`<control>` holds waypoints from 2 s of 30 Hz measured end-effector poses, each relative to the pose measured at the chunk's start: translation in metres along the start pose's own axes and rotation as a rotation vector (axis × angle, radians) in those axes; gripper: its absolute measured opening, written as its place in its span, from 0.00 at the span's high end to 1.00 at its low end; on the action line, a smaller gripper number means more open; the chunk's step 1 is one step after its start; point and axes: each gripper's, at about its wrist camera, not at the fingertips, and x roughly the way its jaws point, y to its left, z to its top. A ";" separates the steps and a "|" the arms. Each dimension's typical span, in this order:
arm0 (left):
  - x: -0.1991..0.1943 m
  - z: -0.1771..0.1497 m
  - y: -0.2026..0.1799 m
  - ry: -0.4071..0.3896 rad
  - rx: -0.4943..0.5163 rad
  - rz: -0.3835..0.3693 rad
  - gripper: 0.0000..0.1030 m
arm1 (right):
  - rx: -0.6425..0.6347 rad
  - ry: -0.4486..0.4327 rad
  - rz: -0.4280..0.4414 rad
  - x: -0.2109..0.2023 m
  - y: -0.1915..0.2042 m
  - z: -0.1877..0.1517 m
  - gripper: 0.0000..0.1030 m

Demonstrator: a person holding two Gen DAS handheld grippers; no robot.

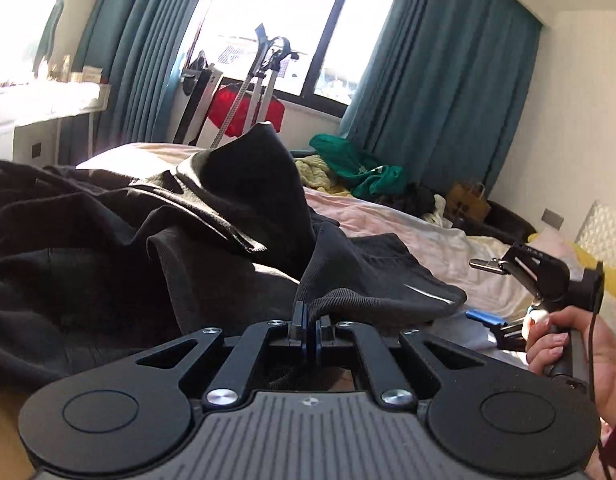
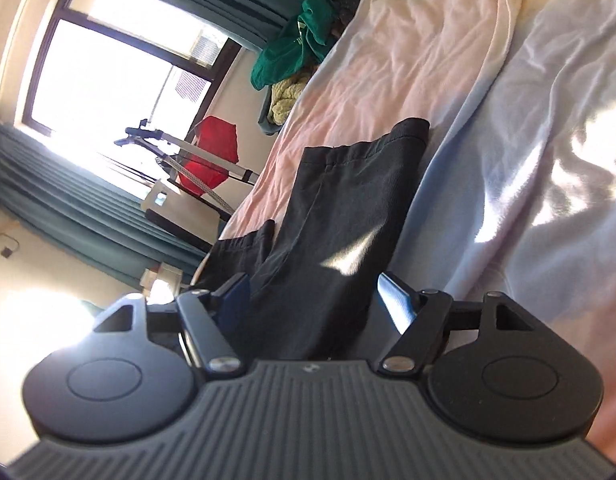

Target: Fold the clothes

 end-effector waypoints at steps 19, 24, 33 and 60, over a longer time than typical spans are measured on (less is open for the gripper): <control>0.017 0.015 0.011 -0.002 -0.063 -0.051 0.96 | -0.052 -0.114 -0.092 0.090 -0.006 0.047 0.95; 0.015 0.008 -0.016 -0.008 0.043 -0.126 0.96 | -0.127 -0.297 -0.111 0.035 0.017 0.064 0.95; 0.046 -0.033 -0.061 0.076 0.188 -0.147 0.95 | -0.035 -0.367 -0.317 -0.104 -0.048 0.071 0.94; -0.077 -0.010 0.004 0.243 -0.043 -0.079 0.22 | 0.157 -0.124 -0.310 -0.122 -0.057 -0.007 0.29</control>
